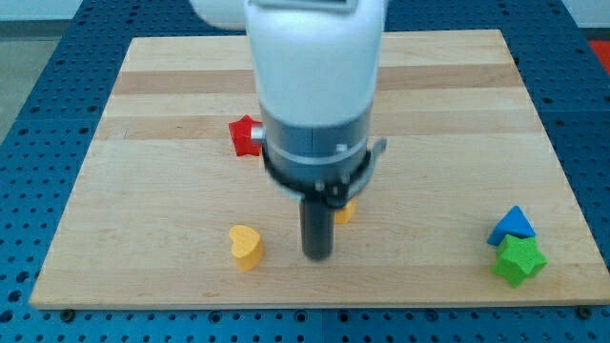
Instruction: Move the red circle to the bottom right side of the red star
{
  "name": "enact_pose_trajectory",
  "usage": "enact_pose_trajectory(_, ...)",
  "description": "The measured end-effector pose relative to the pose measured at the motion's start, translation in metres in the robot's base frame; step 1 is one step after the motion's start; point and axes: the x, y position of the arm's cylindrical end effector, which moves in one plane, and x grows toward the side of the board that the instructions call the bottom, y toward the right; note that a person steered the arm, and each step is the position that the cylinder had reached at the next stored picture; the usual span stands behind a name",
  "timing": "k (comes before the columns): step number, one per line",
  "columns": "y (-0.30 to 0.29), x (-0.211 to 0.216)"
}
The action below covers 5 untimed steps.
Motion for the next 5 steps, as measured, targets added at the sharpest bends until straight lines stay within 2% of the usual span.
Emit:
enact_pose_trajectory(2, 0.01, -0.201)
enact_pose_trajectory(3, -0.004, -0.204)
enact_pose_trajectory(4, -0.015, -0.185)
enact_pose_trajectory(5, -0.019, -0.136)
